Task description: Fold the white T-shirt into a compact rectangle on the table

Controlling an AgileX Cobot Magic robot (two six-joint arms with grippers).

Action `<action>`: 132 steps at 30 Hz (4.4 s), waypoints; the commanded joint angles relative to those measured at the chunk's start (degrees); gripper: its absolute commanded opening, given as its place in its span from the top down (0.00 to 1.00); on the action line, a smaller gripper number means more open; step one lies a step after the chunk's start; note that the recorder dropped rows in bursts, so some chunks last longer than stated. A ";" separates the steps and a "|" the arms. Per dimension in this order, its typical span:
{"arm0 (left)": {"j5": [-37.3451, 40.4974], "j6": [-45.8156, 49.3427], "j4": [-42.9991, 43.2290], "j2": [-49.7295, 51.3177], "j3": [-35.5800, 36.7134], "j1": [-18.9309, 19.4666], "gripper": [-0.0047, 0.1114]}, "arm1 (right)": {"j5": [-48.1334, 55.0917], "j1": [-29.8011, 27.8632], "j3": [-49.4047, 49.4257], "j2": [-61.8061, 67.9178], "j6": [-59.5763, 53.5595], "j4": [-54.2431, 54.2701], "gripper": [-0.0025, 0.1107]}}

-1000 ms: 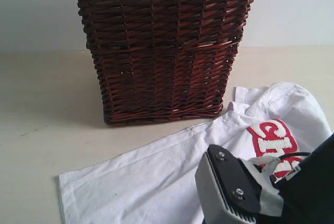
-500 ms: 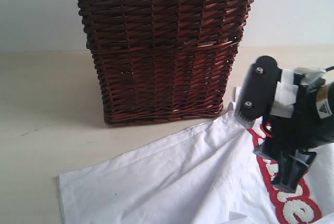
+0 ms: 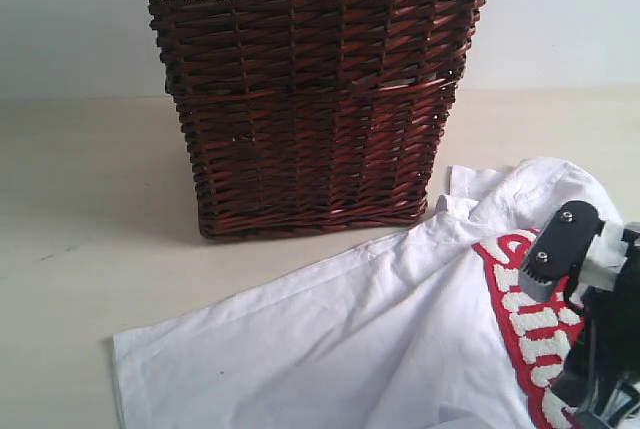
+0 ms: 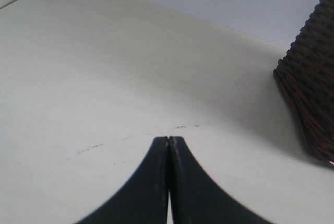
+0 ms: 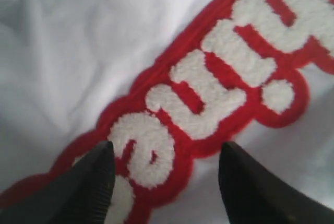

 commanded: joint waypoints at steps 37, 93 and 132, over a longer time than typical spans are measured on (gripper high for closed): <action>-0.19 -0.22 -0.10 0.21 0.14 -0.32 0.96 | -19.15 -9.37 -5.47 -2.85 7.24 7.97 0.50; -0.19 -0.22 -0.10 0.21 0.14 -0.32 0.96 | -22.58 -17.04 -5.55 23.29 -27.47 34.83 0.98; -0.19 -0.22 -0.10 0.21 0.14 -0.32 0.96 | -39.32 1.34 -9.22 15.48 -44.70 74.10 0.55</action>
